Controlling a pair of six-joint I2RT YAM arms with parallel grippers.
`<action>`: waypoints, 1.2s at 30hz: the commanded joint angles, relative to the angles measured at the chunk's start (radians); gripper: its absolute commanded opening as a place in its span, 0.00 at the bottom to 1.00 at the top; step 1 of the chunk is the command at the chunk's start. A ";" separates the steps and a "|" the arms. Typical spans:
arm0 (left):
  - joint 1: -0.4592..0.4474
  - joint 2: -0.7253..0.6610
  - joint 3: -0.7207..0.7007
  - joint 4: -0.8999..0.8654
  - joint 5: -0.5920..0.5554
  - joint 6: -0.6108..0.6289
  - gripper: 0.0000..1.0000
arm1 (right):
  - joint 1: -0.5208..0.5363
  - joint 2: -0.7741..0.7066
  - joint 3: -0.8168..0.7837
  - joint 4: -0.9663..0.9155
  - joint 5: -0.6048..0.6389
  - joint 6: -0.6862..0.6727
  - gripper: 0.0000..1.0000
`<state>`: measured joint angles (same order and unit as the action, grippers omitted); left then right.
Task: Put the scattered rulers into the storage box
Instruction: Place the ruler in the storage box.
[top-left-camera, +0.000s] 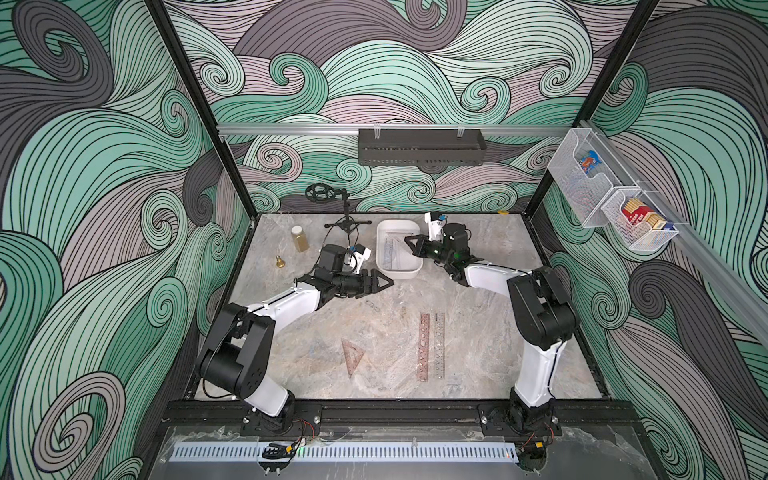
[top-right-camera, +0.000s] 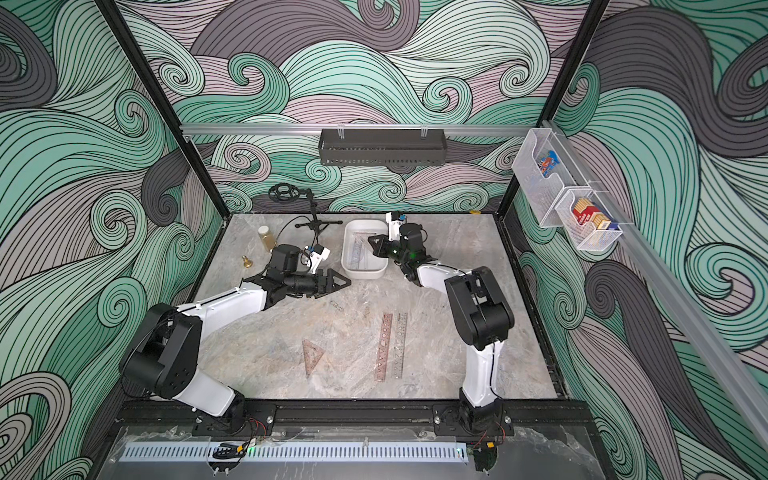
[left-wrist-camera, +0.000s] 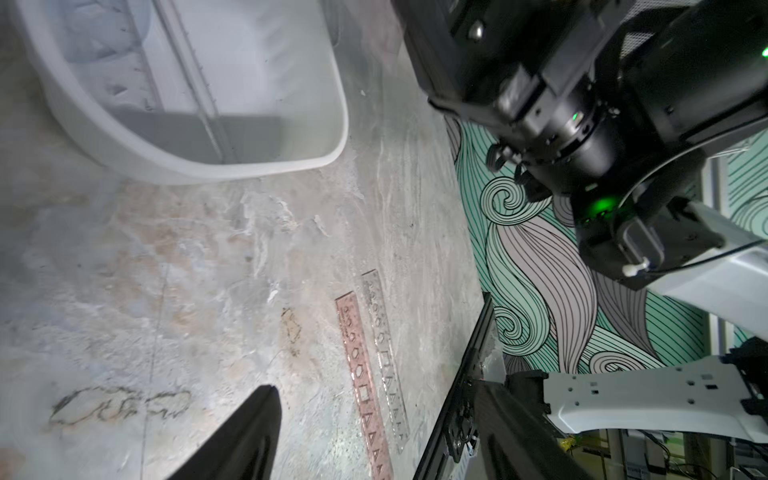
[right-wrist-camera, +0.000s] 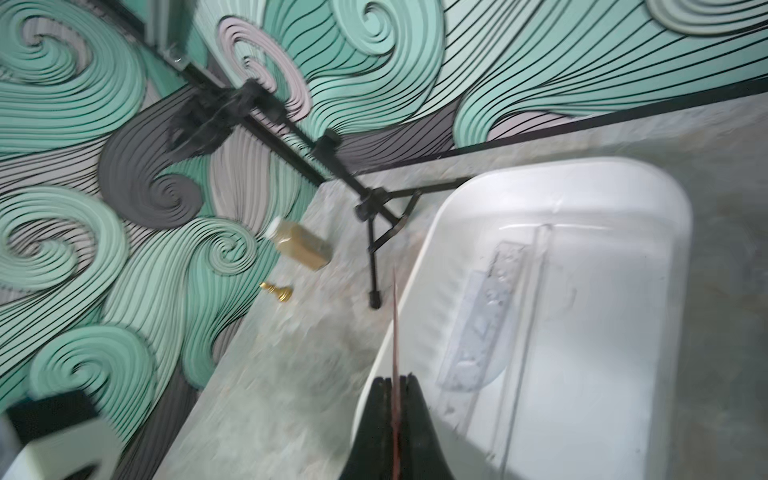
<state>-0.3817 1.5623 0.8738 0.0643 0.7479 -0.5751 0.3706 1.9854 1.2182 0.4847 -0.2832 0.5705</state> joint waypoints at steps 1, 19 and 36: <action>0.012 0.030 0.019 -0.078 -0.043 0.064 0.77 | 0.031 0.060 0.089 -0.047 0.215 -0.056 0.00; 0.027 0.095 -0.010 -0.101 -0.041 0.081 0.74 | 0.119 0.182 0.145 -0.067 0.291 -0.066 0.13; 0.020 0.080 -0.006 -0.121 0.010 0.065 0.77 | 0.126 -0.270 -0.093 -0.371 0.182 -0.137 0.41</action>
<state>-0.3603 1.6630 0.8627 -0.0193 0.7219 -0.5198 0.4782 1.9026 1.2610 0.2028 -0.0803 0.4557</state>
